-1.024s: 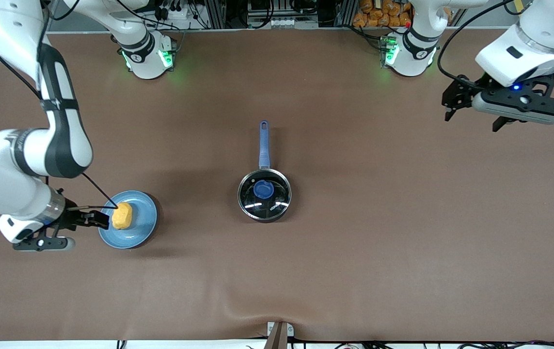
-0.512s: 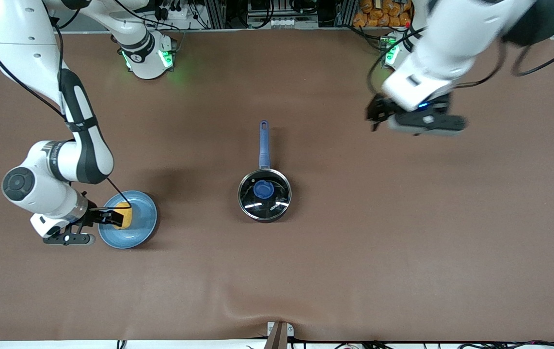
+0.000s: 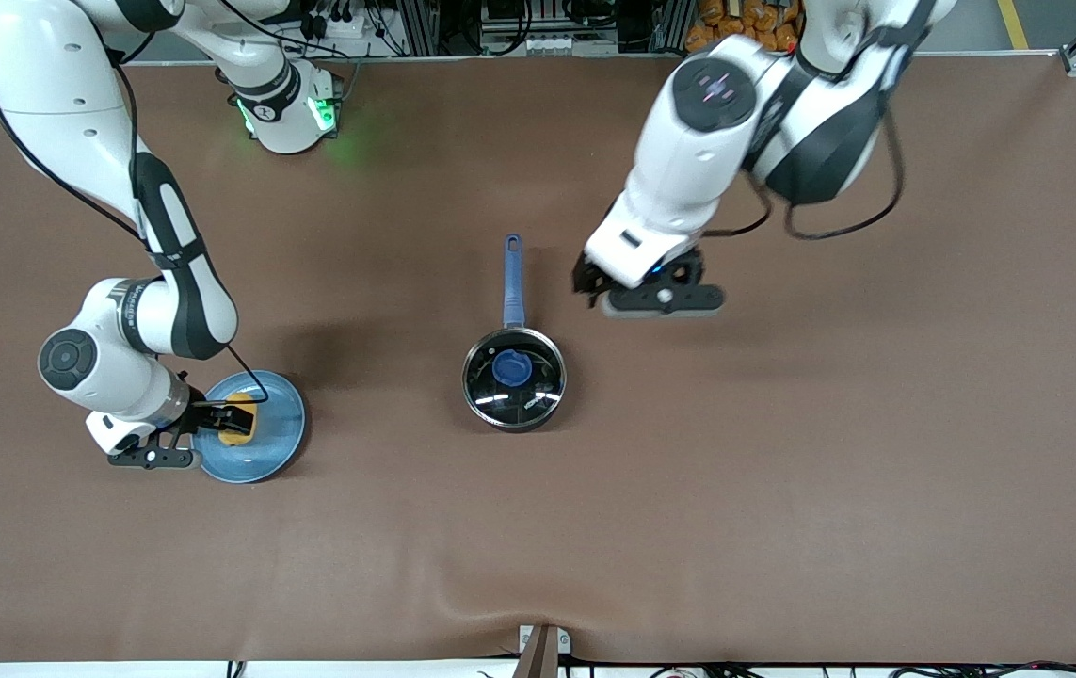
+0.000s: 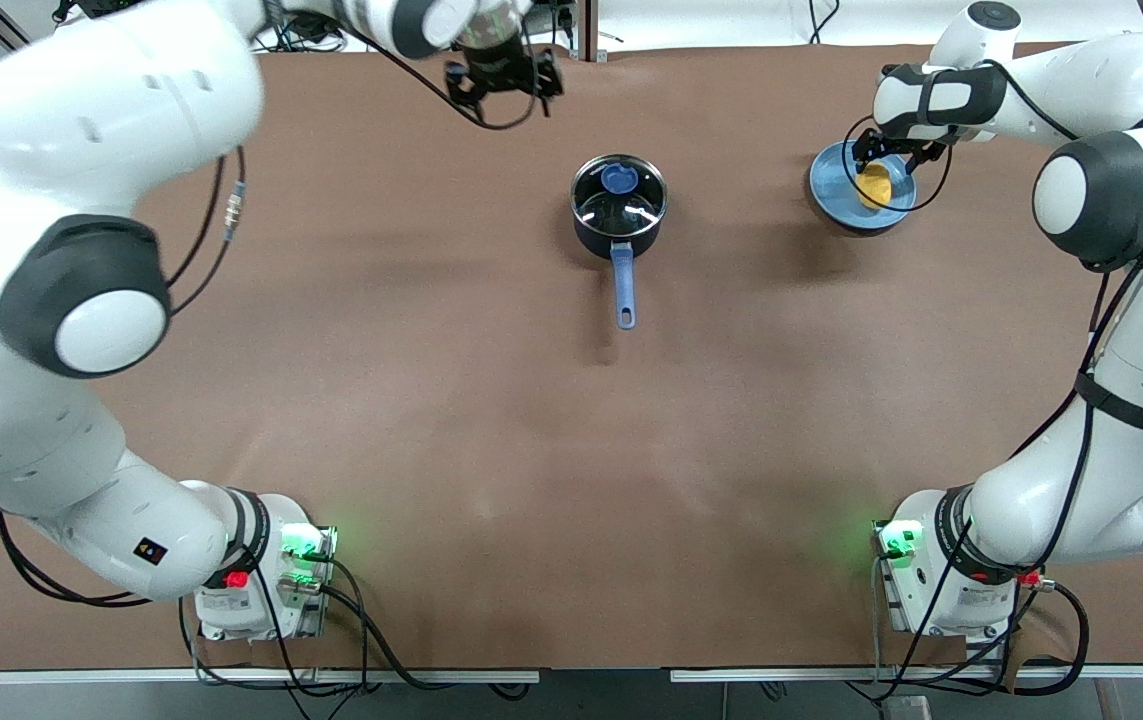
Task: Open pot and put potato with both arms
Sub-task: 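Grasp the potato with the right gripper while the left gripper grasps the knob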
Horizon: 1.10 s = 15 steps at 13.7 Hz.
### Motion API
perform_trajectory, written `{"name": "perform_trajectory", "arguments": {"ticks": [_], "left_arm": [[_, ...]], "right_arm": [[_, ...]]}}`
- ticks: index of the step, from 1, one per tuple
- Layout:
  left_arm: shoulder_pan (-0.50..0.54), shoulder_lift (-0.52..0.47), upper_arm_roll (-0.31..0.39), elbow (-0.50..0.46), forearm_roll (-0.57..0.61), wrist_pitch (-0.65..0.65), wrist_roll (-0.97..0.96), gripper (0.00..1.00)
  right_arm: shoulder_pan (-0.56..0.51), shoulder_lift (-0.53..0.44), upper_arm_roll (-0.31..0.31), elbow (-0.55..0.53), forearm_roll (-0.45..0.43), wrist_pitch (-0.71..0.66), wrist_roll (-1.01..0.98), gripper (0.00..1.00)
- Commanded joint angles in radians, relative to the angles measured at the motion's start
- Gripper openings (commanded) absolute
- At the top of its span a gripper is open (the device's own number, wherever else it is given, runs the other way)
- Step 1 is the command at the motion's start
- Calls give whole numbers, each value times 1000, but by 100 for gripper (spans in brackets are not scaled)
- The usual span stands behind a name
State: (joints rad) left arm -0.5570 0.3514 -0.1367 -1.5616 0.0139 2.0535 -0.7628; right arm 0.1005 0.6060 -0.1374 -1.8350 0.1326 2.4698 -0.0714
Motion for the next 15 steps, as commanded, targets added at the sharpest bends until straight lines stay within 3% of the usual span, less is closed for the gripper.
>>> {"name": "perform_trajectory", "arguments": {"ticks": [1,3,5,11,12,15], "left_arm": [[-61,90,34,46,-6,89,-100,100],[-95,142,37,69,-6,137,-166,100],[-153,196,87,104,-6,158,-225,100],[-277,319,189,170,-6,259,-326,100],[-287,337,190,173,-6,284,-343,100],[-305,386,197,172,-6,368,-371,100]], "right_arm": [[-12,20,6,-9,41,31,-7,100],[-10,20,6,-9,44,29,-7,100],[-13,20,6,-7,44,29,-8,100],[-8,20,6,-4,45,20,-8,11],[-7,20,6,-1,45,18,-8,0],[-4,11,6,3,45,17,-10,0]]}}
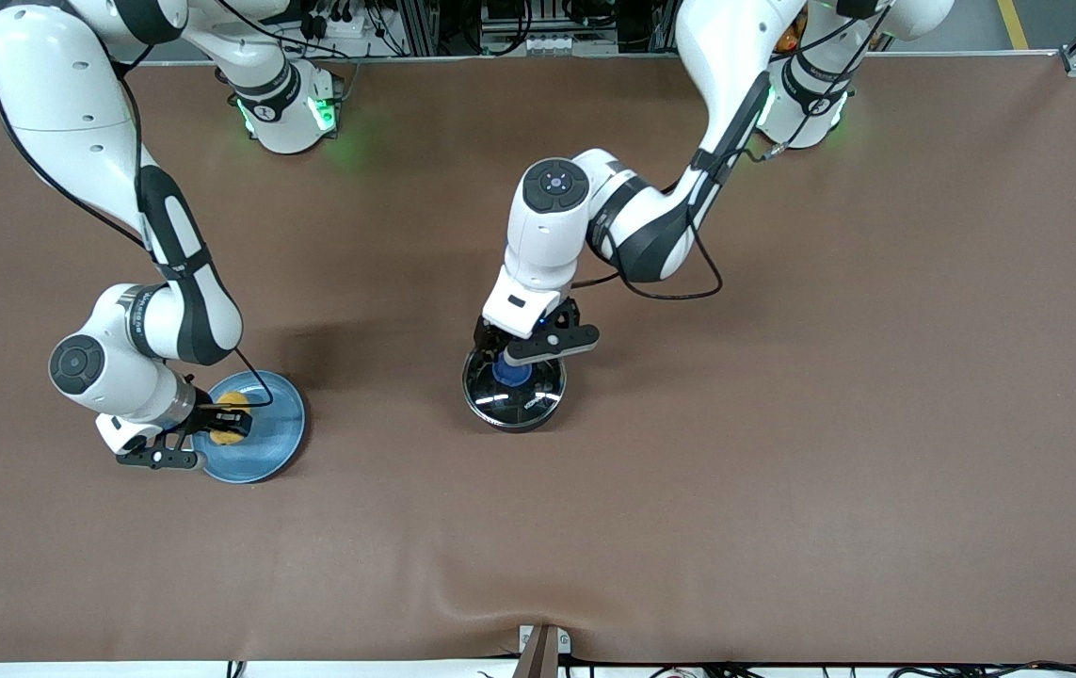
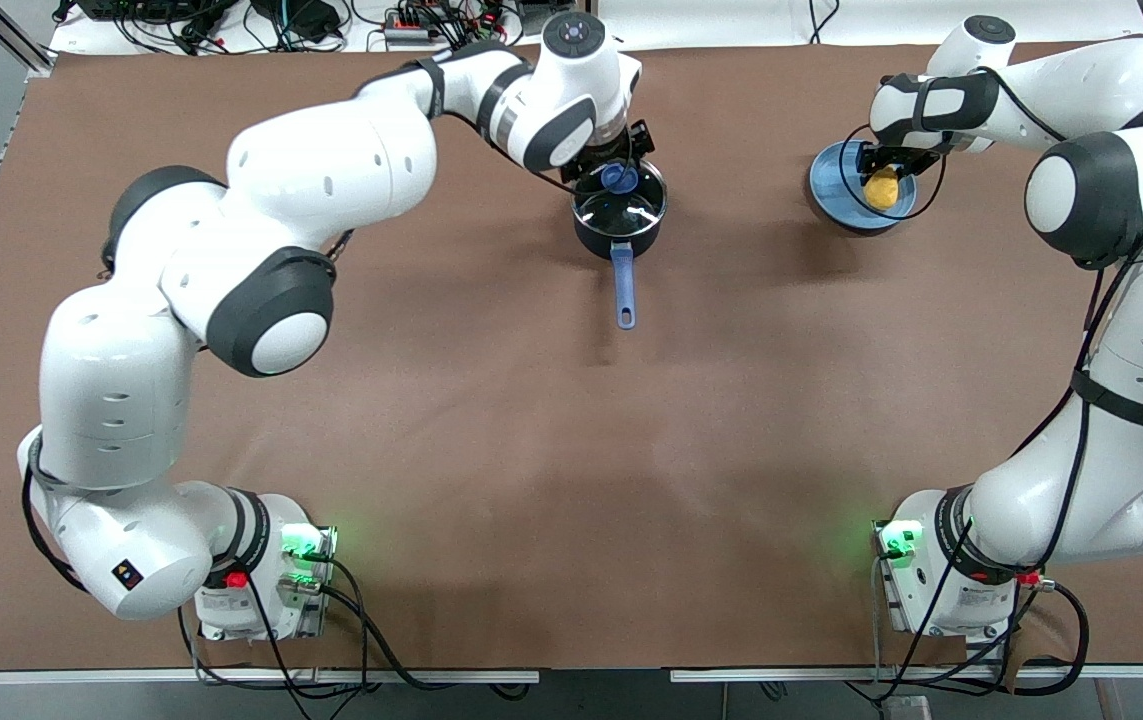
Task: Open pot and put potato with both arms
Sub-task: 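Lift the potato off the plate with the right gripper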
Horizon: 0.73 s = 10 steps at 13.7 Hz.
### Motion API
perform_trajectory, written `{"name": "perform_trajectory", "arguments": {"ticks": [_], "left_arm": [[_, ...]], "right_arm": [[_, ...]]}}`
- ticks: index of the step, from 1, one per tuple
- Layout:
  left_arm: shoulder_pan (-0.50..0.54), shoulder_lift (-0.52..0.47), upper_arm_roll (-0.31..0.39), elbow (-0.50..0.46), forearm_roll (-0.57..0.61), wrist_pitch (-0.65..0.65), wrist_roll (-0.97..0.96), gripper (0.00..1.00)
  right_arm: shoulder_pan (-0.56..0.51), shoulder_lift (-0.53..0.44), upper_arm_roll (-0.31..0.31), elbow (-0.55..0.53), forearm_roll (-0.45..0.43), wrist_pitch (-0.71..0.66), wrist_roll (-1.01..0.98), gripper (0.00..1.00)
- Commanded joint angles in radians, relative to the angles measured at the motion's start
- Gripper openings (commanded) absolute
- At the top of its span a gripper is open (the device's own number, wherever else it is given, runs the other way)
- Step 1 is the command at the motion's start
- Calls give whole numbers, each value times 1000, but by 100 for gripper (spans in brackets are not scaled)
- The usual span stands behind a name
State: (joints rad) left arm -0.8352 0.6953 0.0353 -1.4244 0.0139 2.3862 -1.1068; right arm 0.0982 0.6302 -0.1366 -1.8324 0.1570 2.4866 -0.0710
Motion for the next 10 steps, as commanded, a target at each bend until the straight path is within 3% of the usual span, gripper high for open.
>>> {"name": "perform_trajectory", "arguments": {"ticks": [1,10], "left_arm": [[-30,52,25,35,-5,45,-36,100],[-38,93,55,33,0,102,-33,100]], "right_arm": [[-2,-17,5,2,21,0,-12,0],[1,-53,6,28,21,-37,-10,0]]}}
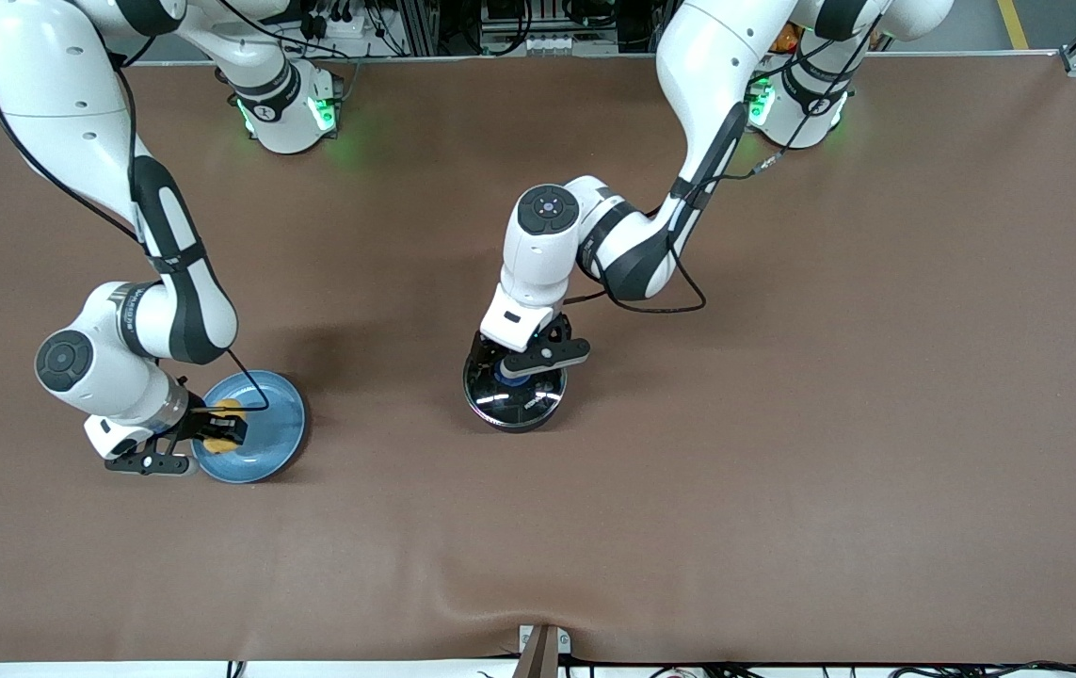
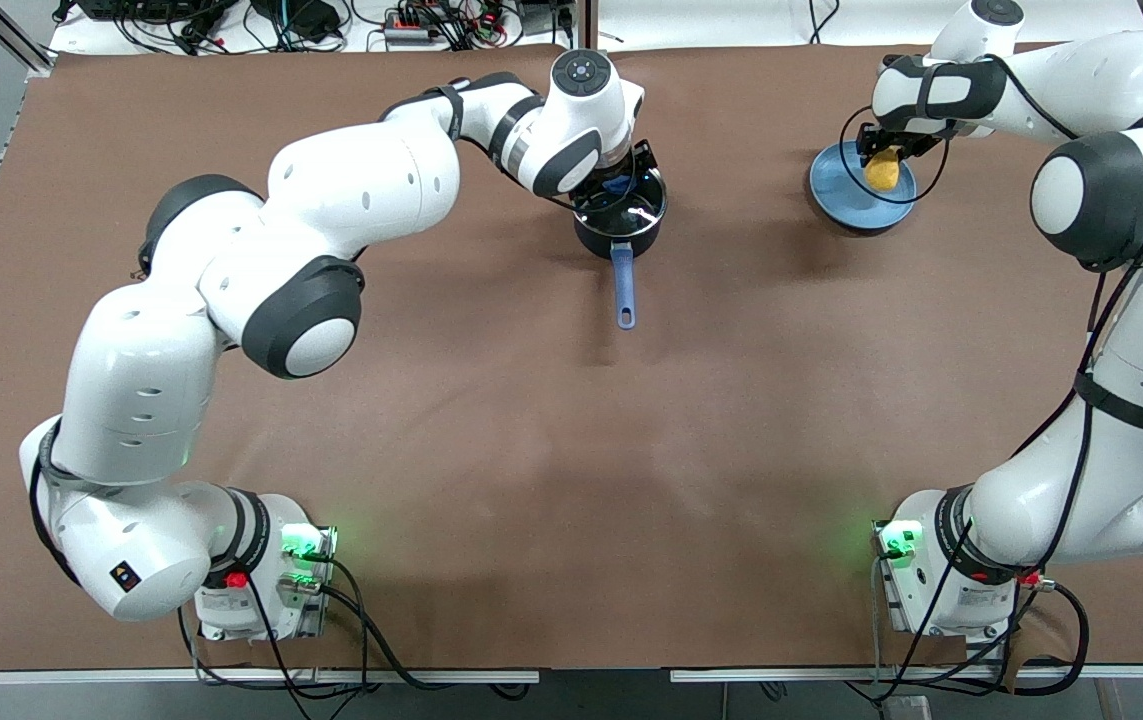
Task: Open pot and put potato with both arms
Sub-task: 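Lift the potato off the plate with the right gripper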
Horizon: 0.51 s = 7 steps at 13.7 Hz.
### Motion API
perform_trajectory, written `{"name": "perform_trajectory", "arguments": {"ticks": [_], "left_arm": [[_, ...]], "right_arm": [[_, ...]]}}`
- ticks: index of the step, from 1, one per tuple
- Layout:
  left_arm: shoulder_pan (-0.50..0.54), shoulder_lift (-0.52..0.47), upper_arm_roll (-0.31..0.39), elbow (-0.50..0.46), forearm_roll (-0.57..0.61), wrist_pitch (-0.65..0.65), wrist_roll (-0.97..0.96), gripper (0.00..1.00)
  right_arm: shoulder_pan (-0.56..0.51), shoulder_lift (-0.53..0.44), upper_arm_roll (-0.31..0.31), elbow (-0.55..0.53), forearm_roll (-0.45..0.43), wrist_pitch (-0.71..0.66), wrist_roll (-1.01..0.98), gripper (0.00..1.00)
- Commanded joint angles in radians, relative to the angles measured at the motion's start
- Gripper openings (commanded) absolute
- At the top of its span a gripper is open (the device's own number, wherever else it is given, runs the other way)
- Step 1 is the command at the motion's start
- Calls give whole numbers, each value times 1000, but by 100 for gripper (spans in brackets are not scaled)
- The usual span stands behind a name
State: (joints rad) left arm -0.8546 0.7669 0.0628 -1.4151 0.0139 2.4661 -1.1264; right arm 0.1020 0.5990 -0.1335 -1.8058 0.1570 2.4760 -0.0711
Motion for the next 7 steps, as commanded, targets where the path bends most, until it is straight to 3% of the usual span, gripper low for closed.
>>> {"name": "perform_trajectory", "arguments": {"ticks": [1,7], "left_arm": [[-18,22,29,24,0,30,-13,100],[-18,20,32,24,0,44,-7,100]], "right_arm": [[-2,-24,3,6,21,-40,-9,0],[-7,-33,5,69,21,-140,-4,0]]}}
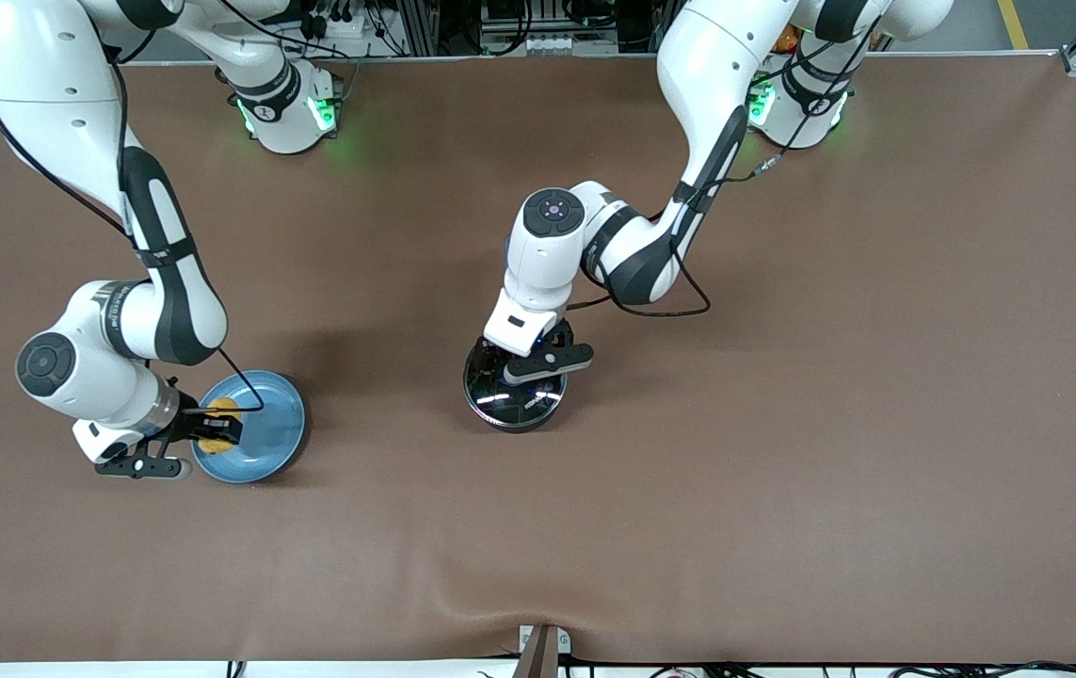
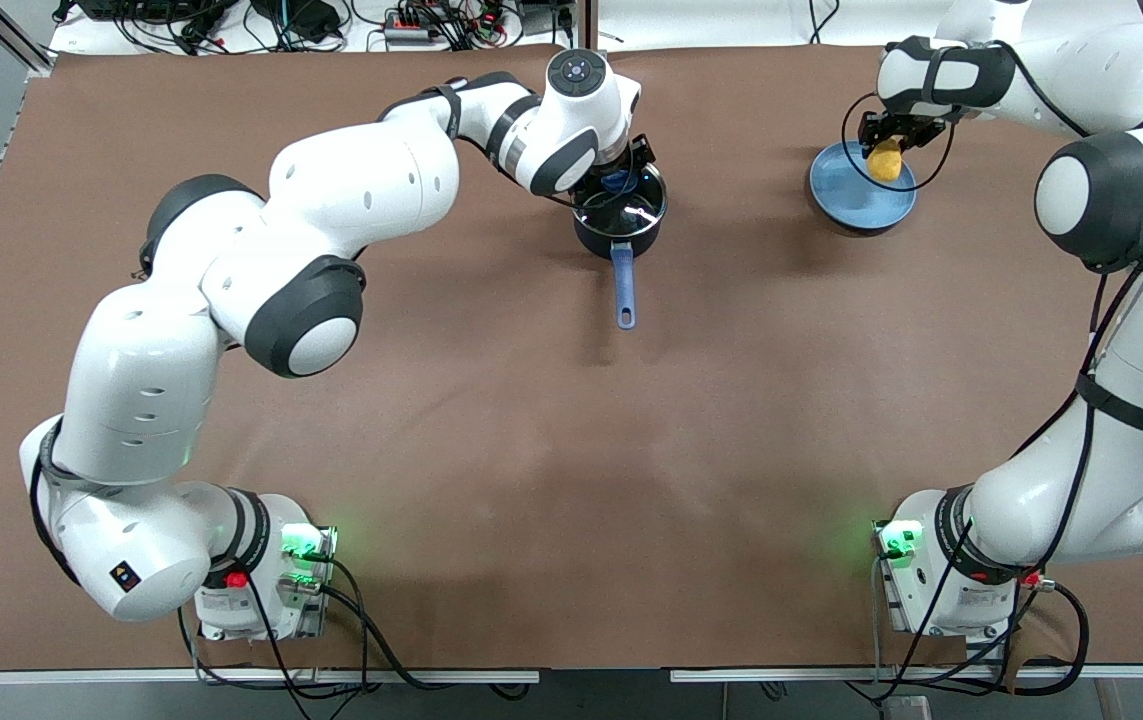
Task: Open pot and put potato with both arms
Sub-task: 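Lift the potato off the plate with the right gripper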
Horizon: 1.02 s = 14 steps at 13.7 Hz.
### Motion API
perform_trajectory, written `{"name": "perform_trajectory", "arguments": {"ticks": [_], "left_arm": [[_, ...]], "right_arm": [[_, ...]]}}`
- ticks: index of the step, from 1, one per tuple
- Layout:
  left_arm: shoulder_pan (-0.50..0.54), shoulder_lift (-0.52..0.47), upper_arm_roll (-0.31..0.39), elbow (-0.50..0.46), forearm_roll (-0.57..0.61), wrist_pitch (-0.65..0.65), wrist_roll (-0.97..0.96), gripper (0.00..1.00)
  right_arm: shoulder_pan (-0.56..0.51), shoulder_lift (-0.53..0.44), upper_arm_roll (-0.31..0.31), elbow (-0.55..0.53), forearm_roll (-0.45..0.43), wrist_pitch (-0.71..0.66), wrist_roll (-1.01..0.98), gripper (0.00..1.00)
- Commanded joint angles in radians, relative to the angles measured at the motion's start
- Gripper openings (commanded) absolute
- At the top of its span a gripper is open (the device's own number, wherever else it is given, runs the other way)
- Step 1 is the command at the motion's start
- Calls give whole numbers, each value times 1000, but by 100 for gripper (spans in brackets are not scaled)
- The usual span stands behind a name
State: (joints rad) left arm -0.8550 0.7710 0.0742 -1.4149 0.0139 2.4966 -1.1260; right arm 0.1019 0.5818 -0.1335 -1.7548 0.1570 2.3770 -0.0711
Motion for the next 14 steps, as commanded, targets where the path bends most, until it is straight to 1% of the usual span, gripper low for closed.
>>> {"name": "perform_trajectory", "arguments": {"ticks": [1,7,10,11,12,14], "left_arm": [[-18,16,21,24,0,15,-14,100],[-30,24,19,19,8,36,-11,100],[-30,24,21,19,8,38,-3,100],[-30,25,21,17,8,41,0,96],[-30,25,21,17,8,42,2,87],[-30,27,29,17,6,42,2,74]], "right_arm": [[-7,-16,5,34,21,-62,-4,0],[-10,-19,5,115,22,-183,-3,0],[-10,-19,5,132,36,-206,-3,0],[-10,-19,5,135,39,-206,-4,0],[-10,-19,5,139,41,-208,-4,0],[-10,-19,5,155,44,-234,-3,0]]}}
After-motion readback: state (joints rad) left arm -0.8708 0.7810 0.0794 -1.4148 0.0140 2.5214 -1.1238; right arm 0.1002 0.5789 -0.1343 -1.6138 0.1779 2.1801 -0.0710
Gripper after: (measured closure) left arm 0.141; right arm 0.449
